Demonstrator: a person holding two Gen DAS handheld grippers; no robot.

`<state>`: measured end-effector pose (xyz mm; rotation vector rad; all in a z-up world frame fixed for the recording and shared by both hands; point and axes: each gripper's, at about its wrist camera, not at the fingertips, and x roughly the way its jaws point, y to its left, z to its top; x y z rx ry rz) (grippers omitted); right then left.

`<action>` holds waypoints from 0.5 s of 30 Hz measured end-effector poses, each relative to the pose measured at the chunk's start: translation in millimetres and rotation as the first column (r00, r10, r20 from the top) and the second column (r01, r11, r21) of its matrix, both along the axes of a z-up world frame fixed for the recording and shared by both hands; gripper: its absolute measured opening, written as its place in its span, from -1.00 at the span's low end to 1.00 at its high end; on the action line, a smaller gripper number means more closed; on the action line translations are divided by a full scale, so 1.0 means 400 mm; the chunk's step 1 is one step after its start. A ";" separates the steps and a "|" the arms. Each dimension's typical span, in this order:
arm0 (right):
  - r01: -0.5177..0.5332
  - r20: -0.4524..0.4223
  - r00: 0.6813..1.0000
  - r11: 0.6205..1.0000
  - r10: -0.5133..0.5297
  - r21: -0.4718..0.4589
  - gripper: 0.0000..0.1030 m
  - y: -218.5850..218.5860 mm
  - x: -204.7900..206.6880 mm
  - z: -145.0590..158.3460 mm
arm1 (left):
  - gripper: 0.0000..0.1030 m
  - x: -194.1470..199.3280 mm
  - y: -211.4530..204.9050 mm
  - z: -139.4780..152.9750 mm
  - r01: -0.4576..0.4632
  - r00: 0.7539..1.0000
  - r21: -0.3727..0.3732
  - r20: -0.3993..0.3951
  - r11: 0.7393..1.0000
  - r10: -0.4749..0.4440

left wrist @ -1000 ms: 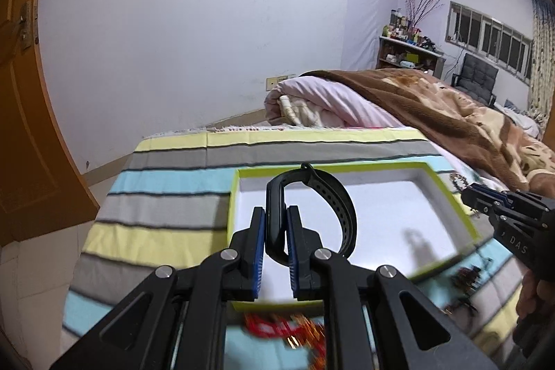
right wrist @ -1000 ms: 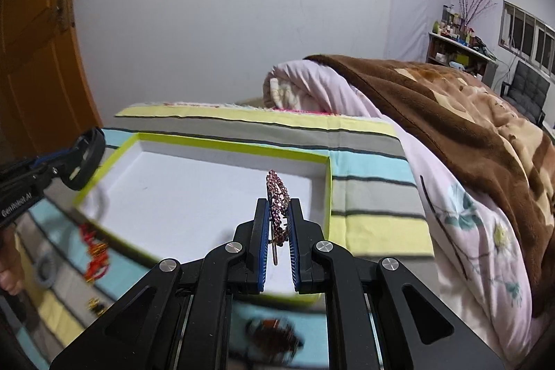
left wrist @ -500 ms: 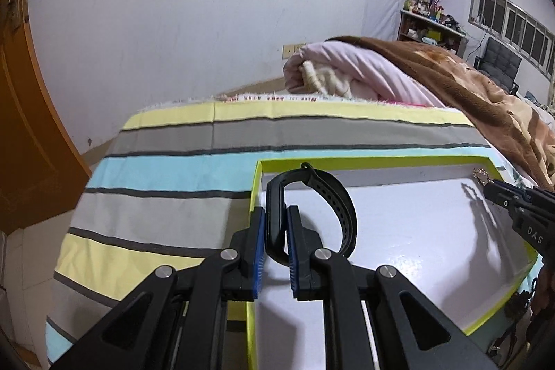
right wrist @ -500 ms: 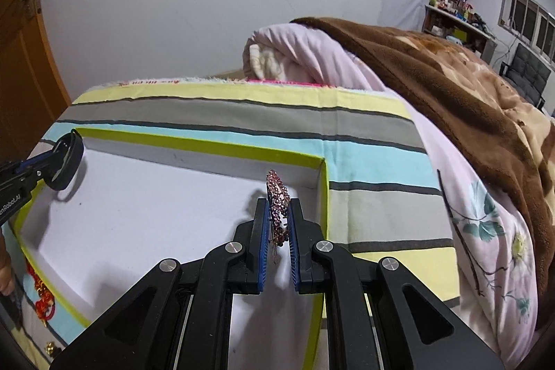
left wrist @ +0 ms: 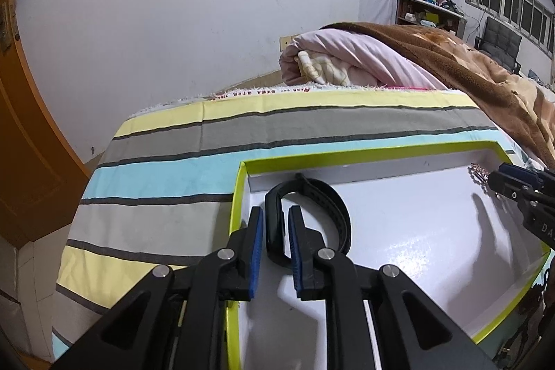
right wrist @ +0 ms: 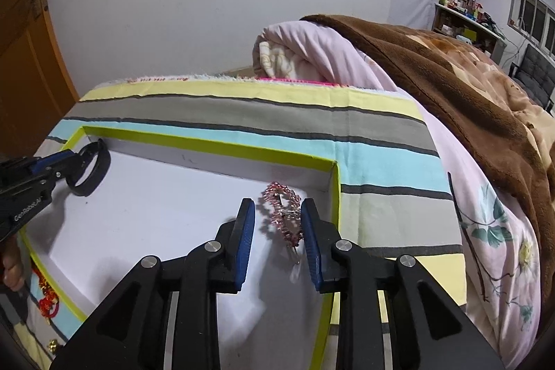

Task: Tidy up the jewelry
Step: 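Open the right tool to drop the clip in the box while the left tool drops the band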

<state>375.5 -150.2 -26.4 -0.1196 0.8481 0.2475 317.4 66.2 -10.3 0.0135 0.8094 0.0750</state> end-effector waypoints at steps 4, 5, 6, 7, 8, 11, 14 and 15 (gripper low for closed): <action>-0.001 0.014 1.000 1.000 0.001 0.011 -0.45 -0.005 -0.017 0.015 | -0.55 -0.021 0.005 0.025 0.003 0.999 -0.024 0.034 1.000 -0.002; 0.001 0.019 1.000 1.000 -0.001 0.014 -0.45 -0.007 -0.024 0.020 | -0.55 -0.030 0.005 0.032 0.004 0.999 -0.029 0.044 1.000 -0.003; 0.002 0.024 1.000 1.000 -0.002 0.017 -0.45 -0.009 -0.032 0.026 | -0.54 -0.039 0.006 0.039 0.007 0.999 -0.036 0.053 0.999 -0.005; 0.002 0.028 1.000 1.000 -0.002 0.020 -0.45 -0.010 -0.040 0.032 | -0.54 -0.050 0.006 0.047 0.009 0.998 -0.040 0.060 0.999 -0.006; 0.001 0.034 0.999 1.000 -0.001 0.023 -0.45 -0.012 -0.049 0.039 | -0.54 -0.060 0.004 0.054 0.009 0.998 -0.041 0.067 0.999 -0.007; -0.005 0.056 0.998 1.000 0.003 0.031 -0.45 -0.015 -0.091 0.063 | -0.54 -0.106 0.000 0.079 0.009 0.995 -0.045 0.096 0.999 -0.005; -0.013 0.083 0.997 0.999 0.010 0.041 -0.45 -0.017 -0.143 0.092 | -0.54 -0.157 -0.002 0.105 0.008 0.992 -0.058 0.125 0.998 -0.001; -0.016 0.093 0.996 0.999 0.011 0.045 -0.45 -0.017 -0.167 0.104 | -0.54 -0.177 -0.004 0.113 0.010 0.991 -0.062 0.133 0.998 -0.001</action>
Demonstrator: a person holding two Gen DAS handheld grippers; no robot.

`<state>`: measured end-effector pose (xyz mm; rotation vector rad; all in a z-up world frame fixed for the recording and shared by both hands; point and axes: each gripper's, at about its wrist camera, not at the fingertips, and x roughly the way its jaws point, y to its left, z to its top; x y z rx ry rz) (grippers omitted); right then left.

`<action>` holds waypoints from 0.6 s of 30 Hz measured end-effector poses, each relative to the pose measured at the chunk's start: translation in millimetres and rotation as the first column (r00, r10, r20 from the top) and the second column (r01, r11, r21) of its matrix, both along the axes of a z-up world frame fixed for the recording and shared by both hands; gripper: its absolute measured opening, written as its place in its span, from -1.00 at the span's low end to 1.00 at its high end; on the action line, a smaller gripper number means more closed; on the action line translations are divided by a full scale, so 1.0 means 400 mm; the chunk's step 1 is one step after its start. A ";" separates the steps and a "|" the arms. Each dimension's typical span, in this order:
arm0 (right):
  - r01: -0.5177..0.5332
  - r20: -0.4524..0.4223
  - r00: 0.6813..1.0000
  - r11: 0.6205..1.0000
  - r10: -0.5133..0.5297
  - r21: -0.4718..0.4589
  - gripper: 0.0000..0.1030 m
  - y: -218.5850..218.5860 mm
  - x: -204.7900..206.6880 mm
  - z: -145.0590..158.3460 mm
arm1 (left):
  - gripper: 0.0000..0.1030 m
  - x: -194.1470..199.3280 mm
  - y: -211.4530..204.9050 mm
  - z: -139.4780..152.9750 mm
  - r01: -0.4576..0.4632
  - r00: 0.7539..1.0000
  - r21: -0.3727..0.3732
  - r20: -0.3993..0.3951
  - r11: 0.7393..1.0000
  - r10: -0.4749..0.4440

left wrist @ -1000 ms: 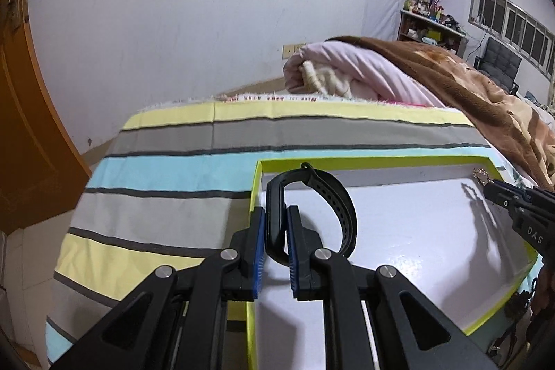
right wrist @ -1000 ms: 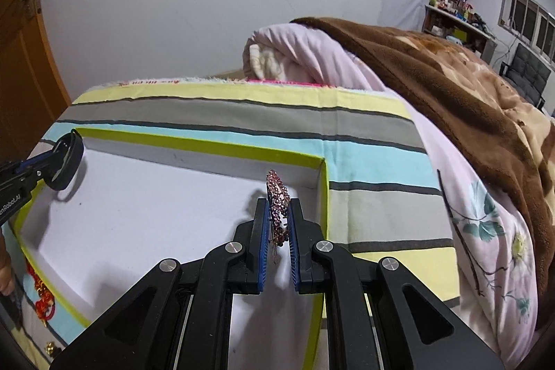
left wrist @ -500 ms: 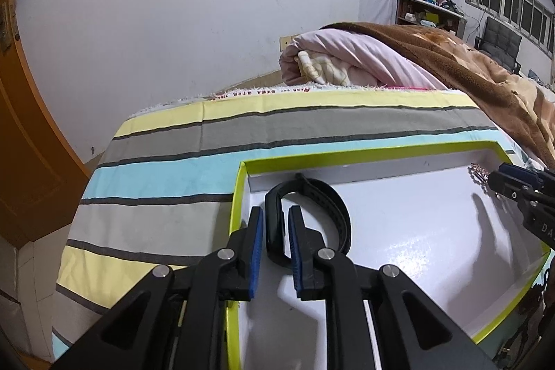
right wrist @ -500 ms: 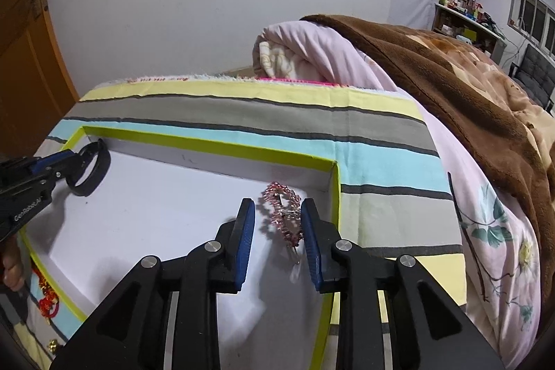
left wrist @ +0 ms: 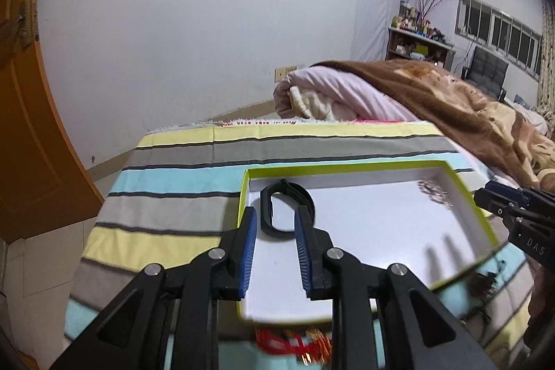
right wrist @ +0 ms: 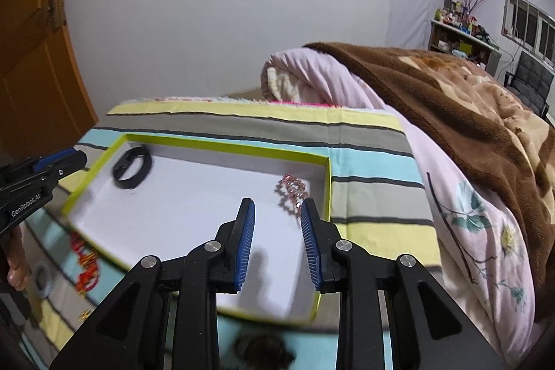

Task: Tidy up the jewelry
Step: 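Open the right tool to drop the clip in the box while the left tool drops the band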

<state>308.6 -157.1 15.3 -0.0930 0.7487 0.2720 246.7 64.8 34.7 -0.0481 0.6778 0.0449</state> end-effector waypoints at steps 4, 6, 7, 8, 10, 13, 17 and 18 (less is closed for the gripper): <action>-0.020 0.043 0.999 1.000 0.019 0.014 -0.45 -0.004 -0.088 0.040 | -0.54 -0.085 -0.012 0.028 0.004 0.999 -0.011 0.035 1.000 -0.004; -0.028 0.063 0.998 1.000 0.027 0.013 -0.45 -0.003 -0.134 0.057 | -0.51 -0.129 -0.018 0.038 0.007 0.999 -0.015 0.051 1.000 -0.006; -0.031 0.071 0.997 0.999 0.030 0.012 -0.45 -0.003 -0.152 0.063 | -0.45 -0.154 -0.021 0.043 0.007 0.998 -0.013 0.061 1.000 -0.006; -0.031 0.081 0.996 0.999 0.030 0.011 -0.45 -0.005 -0.174 0.069 | -0.40 -0.175 -0.025 0.046 0.004 0.998 -0.010 0.069 1.000 -0.004; -0.032 0.098 0.995 0.999 0.029 0.020 -0.45 -0.010 -0.219 0.080 | -0.39 -0.218 -0.029 0.052 0.002 0.997 -0.017 0.080 1.000 0.000; -0.041 0.121 0.992 0.999 0.037 0.033 -0.45 -0.020 -0.289 0.094 | -0.34 -0.273 -0.031 0.060 -0.006 0.995 -0.028 0.095 1.000 0.009; -0.054 0.143 0.989 0.998 0.047 0.044 -0.45 -0.027 -0.373 0.101 | -0.32 -0.345 -0.038 0.066 -0.017 0.993 -0.032 0.120 0.999 0.021; -0.060 0.142 0.988 0.997 0.052 0.052 -0.45 -0.029 -0.392 0.102 | -0.32 -0.359 -0.041 0.068 -0.018 0.992 -0.036 0.123 0.999 0.022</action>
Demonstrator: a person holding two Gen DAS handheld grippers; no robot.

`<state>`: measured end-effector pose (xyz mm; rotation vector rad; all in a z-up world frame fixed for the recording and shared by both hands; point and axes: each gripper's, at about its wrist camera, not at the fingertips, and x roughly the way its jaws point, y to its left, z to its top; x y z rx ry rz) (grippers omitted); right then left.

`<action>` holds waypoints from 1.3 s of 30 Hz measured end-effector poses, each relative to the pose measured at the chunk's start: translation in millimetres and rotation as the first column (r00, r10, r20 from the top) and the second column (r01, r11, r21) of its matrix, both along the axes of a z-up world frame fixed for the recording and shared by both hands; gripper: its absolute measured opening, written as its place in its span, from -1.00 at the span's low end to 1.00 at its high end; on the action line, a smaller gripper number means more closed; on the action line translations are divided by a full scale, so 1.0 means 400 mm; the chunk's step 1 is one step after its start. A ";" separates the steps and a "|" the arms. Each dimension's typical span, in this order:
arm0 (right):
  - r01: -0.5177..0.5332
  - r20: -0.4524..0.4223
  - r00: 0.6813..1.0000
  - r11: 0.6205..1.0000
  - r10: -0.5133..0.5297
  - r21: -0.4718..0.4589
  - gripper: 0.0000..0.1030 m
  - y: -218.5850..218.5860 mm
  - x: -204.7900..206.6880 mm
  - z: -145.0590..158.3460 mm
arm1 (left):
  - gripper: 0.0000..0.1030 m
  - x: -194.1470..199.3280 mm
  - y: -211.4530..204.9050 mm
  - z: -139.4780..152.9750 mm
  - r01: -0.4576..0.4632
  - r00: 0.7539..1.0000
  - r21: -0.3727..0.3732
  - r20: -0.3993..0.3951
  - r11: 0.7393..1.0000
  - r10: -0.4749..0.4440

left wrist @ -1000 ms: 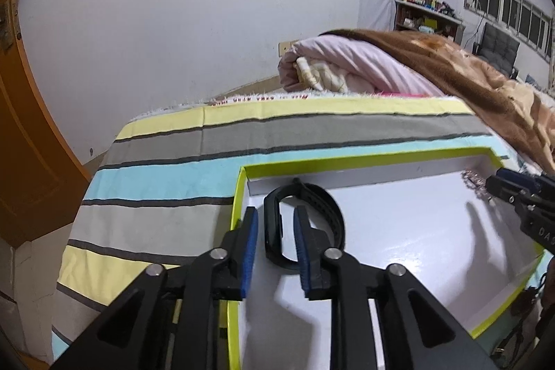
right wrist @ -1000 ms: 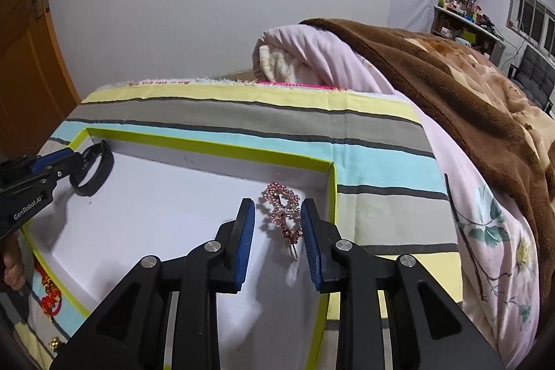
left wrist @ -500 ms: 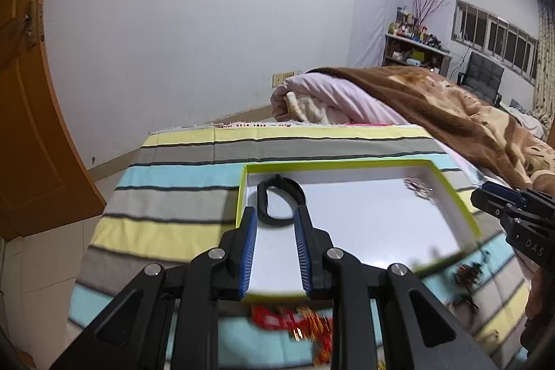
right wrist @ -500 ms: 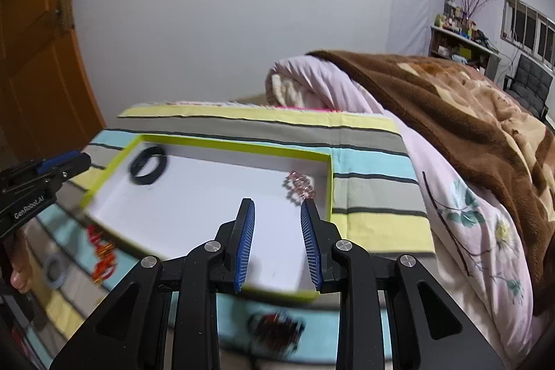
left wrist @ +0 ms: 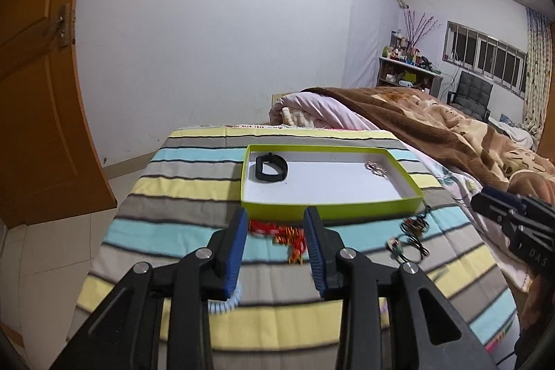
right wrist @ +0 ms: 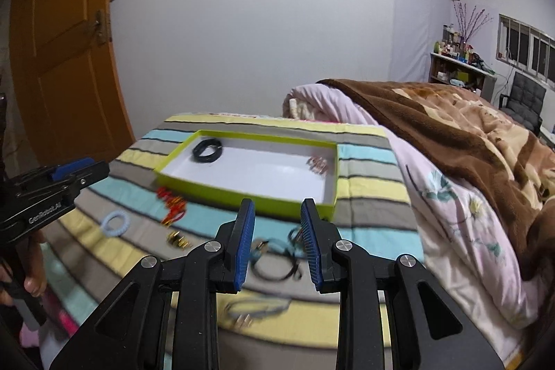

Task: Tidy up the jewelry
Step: 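Grasp the black hair tie with teal bead with the right tool while the left tool grasps the gold ornament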

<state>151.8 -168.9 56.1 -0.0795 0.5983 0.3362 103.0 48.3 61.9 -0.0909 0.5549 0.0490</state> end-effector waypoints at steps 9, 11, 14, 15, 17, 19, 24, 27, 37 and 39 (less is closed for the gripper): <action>-0.002 0.018 1.000 0.999 0.001 0.052 -0.45 -0.031 -0.157 -0.005 | -0.32 -0.142 -0.024 -0.014 -0.024 1.000 -0.006 0.012 1.000 0.024; -0.002 0.019 1.000 0.999 0.001 0.054 -0.45 -0.038 -0.185 -0.007 | -0.32 -0.173 -0.026 -0.016 -0.027 0.999 -0.010 0.019 1.000 0.027; -0.011 0.022 1.000 0.999 0.010 0.047 -0.45 -0.043 -0.224 -0.012 | -0.32 -0.210 -0.039 -0.010 -0.033 0.999 0.008 0.038 0.999 0.033; -0.015 0.020 1.000 0.999 0.014 0.042 -0.45 -0.044 -0.233 -0.016 | -0.32 -0.223 -0.041 -0.011 -0.031 0.999 0.008 0.041 0.999 0.031; -0.022 0.015 1.000 0.999 0.021 0.040 -0.45 -0.044 -0.247 -0.020 | -0.32 -0.239 -0.043 -0.010 -0.027 0.999 -0.002 0.043 1.000 0.027; -0.027 0.012 1.000 0.999 0.026 0.036 -0.45 -0.045 -0.257 -0.025 | -0.32 -0.247 -0.048 -0.011 -0.022 0.999 -0.001 0.044 1.000 0.022; -0.034 0.005 0.999 0.999 0.034 0.035 -0.45 -0.045 -0.265 -0.030 | -0.32 -0.260 -0.054 -0.020 -0.008 0.999 -0.001 0.038 1.000 0.008; -0.032 0.000 0.999 0.999 0.032 0.037 -0.45 -0.047 -0.260 -0.034 | -0.32 -0.257 -0.056 -0.025 -0.007 0.999 0.000 0.033 1.000 0.007; -0.026 -0.018 0.999 0.999 0.027 0.036 -0.45 -0.043 -0.224 -0.046 | -0.32 -0.222 -0.055 -0.048 0.011 1.000 -0.003 0.006 1.000 -0.011; -0.024 -0.024 0.999 0.999 0.025 0.036 -0.45 -0.040 -0.210 -0.051 | -0.32 -0.210 -0.053 -0.053 0.017 1.000 -0.004 -0.001 1.000 -0.017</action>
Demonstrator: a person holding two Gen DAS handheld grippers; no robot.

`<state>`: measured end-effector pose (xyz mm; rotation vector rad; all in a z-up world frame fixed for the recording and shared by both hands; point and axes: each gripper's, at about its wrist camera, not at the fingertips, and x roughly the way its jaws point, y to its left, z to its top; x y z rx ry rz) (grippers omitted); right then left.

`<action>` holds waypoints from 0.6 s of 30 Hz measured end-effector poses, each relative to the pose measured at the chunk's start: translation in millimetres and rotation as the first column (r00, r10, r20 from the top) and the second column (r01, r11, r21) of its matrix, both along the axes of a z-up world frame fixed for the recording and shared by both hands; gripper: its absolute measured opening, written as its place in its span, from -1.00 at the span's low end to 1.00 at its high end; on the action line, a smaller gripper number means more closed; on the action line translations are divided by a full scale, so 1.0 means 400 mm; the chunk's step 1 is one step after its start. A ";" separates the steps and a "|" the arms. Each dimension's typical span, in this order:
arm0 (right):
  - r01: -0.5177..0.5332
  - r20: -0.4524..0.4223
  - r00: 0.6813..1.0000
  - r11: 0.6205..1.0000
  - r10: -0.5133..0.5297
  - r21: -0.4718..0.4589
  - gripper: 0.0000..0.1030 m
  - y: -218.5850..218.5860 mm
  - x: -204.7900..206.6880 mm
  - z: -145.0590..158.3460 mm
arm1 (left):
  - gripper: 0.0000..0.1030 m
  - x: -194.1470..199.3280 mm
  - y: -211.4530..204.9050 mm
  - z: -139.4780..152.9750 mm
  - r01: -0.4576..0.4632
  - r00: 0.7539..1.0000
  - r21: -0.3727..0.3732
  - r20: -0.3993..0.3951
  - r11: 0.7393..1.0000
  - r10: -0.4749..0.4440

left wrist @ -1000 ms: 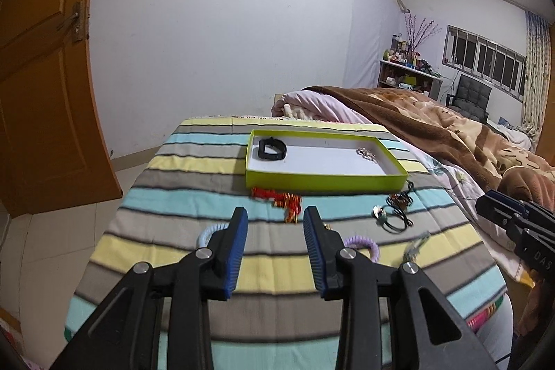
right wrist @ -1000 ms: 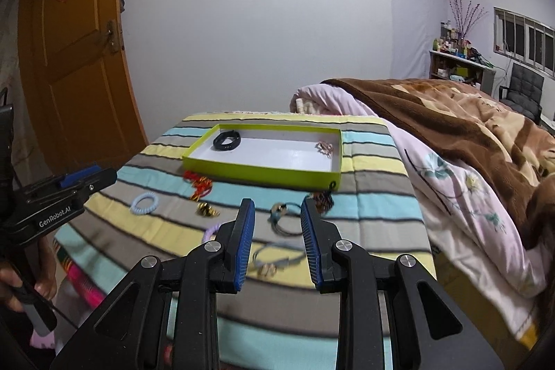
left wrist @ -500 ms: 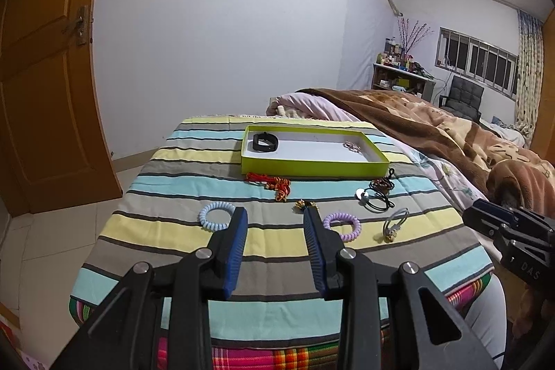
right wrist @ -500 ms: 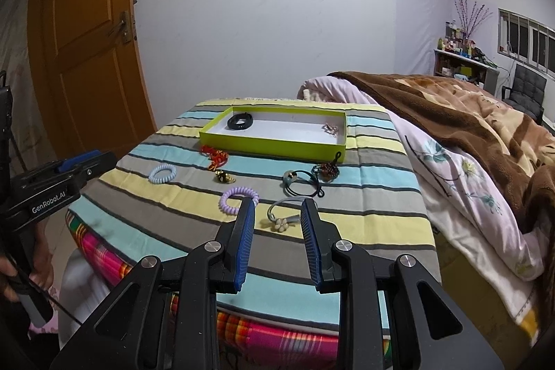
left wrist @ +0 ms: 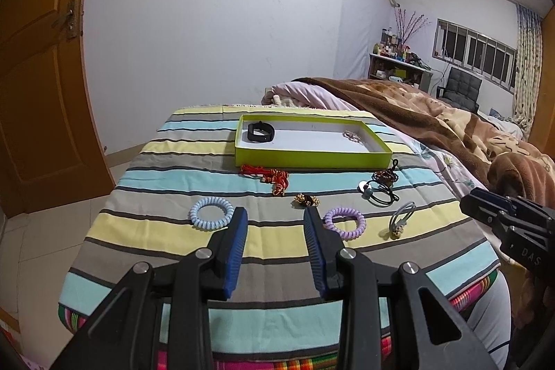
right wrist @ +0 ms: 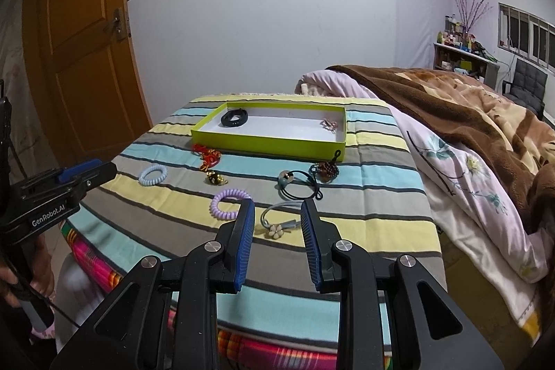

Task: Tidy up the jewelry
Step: 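Grasp the black hair tie with teal bead with the right tool while the left tool grasps the gold ornament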

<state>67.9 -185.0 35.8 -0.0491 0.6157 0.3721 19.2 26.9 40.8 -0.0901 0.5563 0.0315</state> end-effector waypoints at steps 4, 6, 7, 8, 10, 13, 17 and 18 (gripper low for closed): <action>0.000 -0.009 1.000 1.000 -0.001 -0.008 -0.45 0.008 0.031 -0.010 | -0.32 0.035 -0.002 -0.007 0.014 1.000 -0.010 -0.008 1.000 -0.014; 0.001 -0.015 1.000 1.000 -0.002 -0.008 -0.45 0.009 0.048 -0.016 | -0.32 0.057 -0.005 -0.014 0.020 1.000 -0.016 -0.018 1.000 -0.021; 0.002 -0.018 1.000 1.000 -0.003 -0.009 -0.45 0.010 0.058 -0.018 | -0.32 0.068 -0.006 -0.018 0.023 0.999 -0.018 -0.024 1.000 -0.023; 0.004 -0.021 1.000 1.000 -0.004 -0.011 -0.45 0.010 0.069 -0.021 | -0.31 0.081 -0.008 -0.022 0.026 0.999 -0.021 -0.030 0.999 -0.027; 0.005 -0.028 1.000 1.000 -0.005 -0.012 -0.45 0.009 0.091 -0.028 | -0.31 0.103 -0.010 -0.029 0.032 0.999 -0.027 -0.039 0.999 -0.033; 0.008 -0.042 0.999 1.000 -0.009 -0.016 -0.45 0.010 0.127 -0.042 | -0.25 0.137 -0.018 -0.040 0.044 0.998 -0.038 -0.049 0.998 -0.046; 0.010 -0.063 0.998 1.000 -0.012 -0.020 -0.45 0.012 0.171 -0.063 | -0.23 0.186 -0.030 -0.061 0.058 0.995 -0.052 -0.073 0.997 -0.061; 0.009 -0.068 0.998 1.000 -0.011 -0.019 -0.45 0.013 0.182 -0.069 | -0.23 0.196 -0.033 -0.067 0.061 0.995 -0.055 -0.080 0.997 -0.065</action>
